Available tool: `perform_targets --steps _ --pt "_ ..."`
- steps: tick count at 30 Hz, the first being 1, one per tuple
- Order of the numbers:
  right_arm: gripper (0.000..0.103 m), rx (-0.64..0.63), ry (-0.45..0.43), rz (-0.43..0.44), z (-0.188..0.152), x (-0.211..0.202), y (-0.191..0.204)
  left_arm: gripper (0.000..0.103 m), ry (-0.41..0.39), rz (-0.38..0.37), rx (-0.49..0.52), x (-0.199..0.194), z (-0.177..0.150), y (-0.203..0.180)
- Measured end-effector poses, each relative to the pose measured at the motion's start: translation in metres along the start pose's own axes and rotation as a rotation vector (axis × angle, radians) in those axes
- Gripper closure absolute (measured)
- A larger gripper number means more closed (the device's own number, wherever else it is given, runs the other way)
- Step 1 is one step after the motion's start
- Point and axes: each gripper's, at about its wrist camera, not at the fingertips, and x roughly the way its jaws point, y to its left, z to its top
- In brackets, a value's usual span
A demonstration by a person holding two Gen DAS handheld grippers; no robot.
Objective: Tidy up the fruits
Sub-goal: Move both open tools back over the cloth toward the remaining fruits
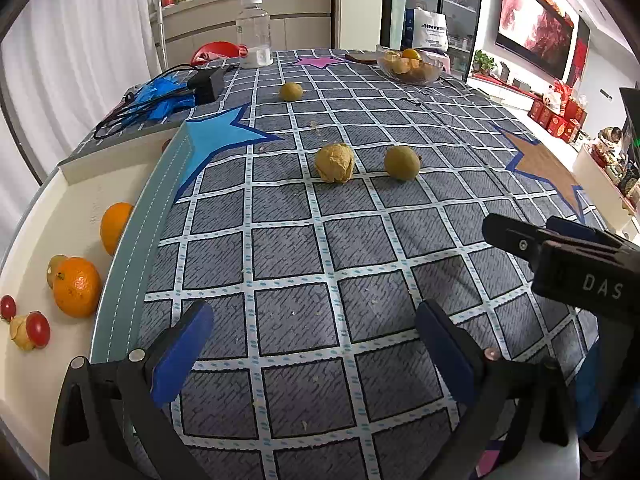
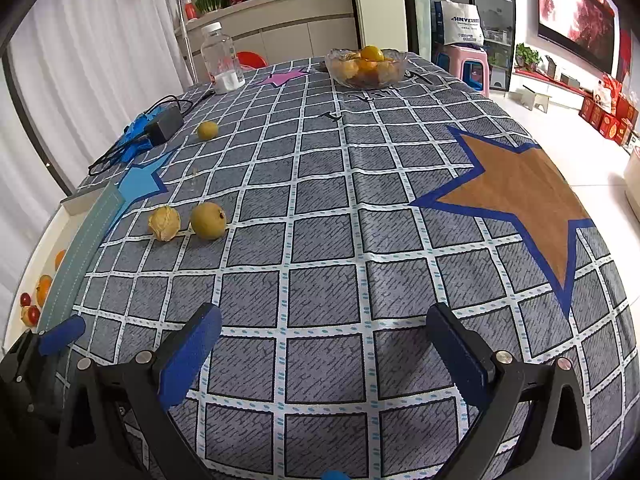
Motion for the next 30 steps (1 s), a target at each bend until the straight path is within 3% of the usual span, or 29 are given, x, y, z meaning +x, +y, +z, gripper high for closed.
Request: perform_targets --steps 30 --pt "0.000 -0.029 0.015 -0.044 -0.0006 0.0040 0.0060 0.002 0.000 0.000 -0.001 -0.0009 -0.0003 -0.0007"
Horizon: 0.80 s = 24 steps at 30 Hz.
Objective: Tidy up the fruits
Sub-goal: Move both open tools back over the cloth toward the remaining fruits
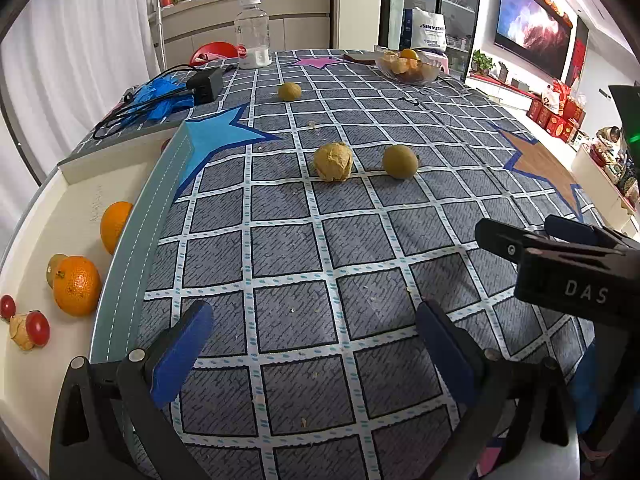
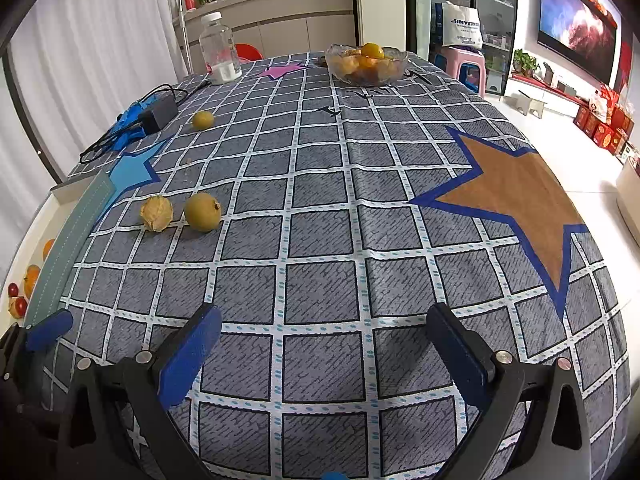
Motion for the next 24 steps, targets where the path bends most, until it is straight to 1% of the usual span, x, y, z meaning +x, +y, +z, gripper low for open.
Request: perform_targets --steps 24 --pt "0.000 -0.008 0.004 -0.011 0.0004 0.0014 0.0032 0.002 0.003 -0.006 0.001 0.0002 0.0000 0.0000"
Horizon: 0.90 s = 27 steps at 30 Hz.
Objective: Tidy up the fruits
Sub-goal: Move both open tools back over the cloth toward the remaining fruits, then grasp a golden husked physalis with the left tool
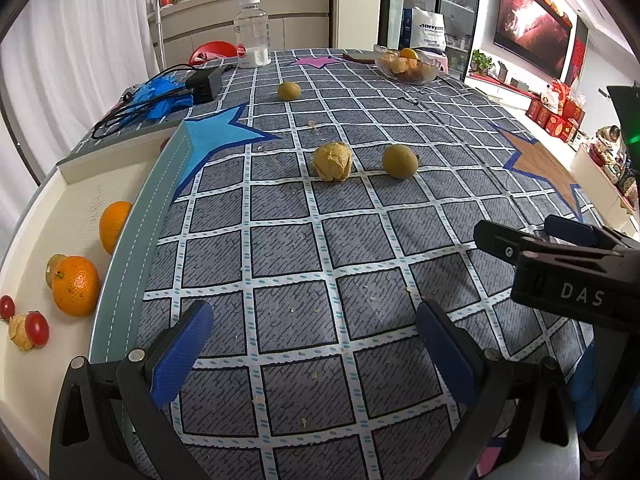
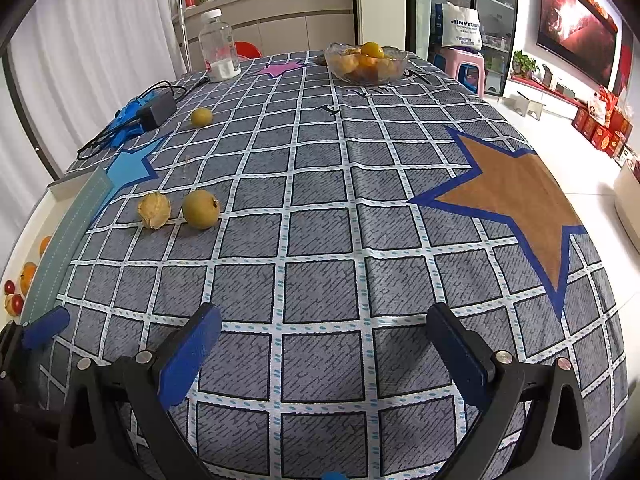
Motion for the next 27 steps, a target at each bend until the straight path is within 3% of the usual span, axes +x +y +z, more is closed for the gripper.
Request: perform_targets --steps 7,14,17,22,27 --pt "0.000 0.001 0.000 0.002 0.000 0.000 0.001 0.002 0.043 -0.025 0.004 -0.001 0.007 0.000" --pt "0.000 0.030 -0.005 -0.008 0.000 -0.001 -0.004 0.005 0.041 -0.004 -0.034 0.002 0.048 0.004" --pt "0.000 0.070 -0.023 0.025 0.000 -0.003 -0.015 0.006 0.046 0.015 -0.051 0.012 0.064 0.009" --pt "0.000 0.084 -0.030 0.040 -0.001 -0.006 -0.019 0.027 0.115 0.024 -0.033 0.041 0.078 0.002" --pt "0.000 0.080 -0.028 0.037 -0.001 -0.008 -0.020 0.035 0.097 0.042 -0.007 0.055 0.087 -0.008"
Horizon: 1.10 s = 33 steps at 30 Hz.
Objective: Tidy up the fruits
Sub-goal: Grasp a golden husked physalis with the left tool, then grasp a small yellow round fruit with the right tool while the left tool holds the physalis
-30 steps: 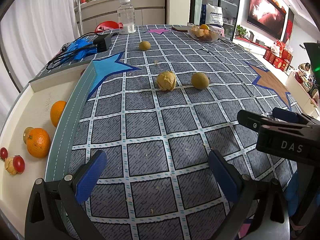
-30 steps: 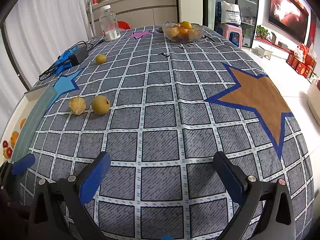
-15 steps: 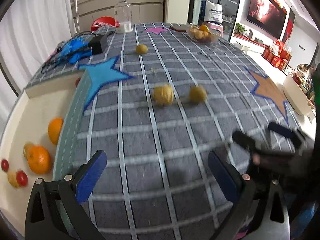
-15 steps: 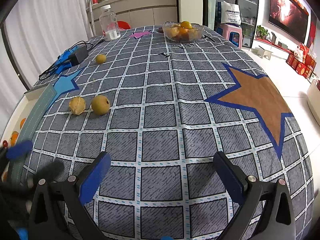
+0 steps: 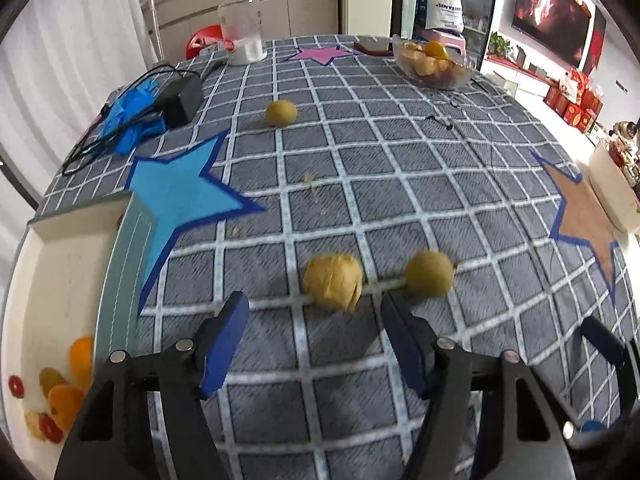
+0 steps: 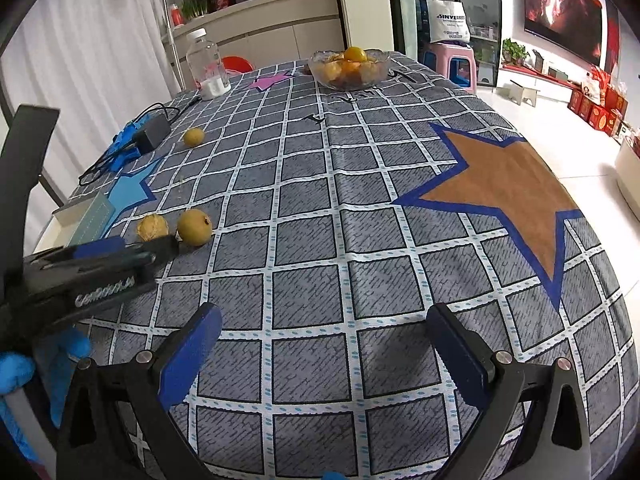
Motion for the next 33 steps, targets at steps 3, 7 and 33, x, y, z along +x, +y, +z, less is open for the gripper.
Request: perform_targets --steps 3,7,33 --pt "0.000 -0.003 0.002 -0.005 0.000 0.001 0.001 0.065 -0.016 -0.023 -0.004 -0.001 0.002 0.000" --pt "0.000 -0.015 0.008 -0.015 -0.001 0.000 0.003 0.077 -0.026 -0.026 0.007 -0.008 -0.007 0.003" --pt "0.000 -0.147 0.049 0.005 0.038 0.038 0.062 0.076 -0.150 -0.036 -0.079 -0.051 -0.086 0.041"
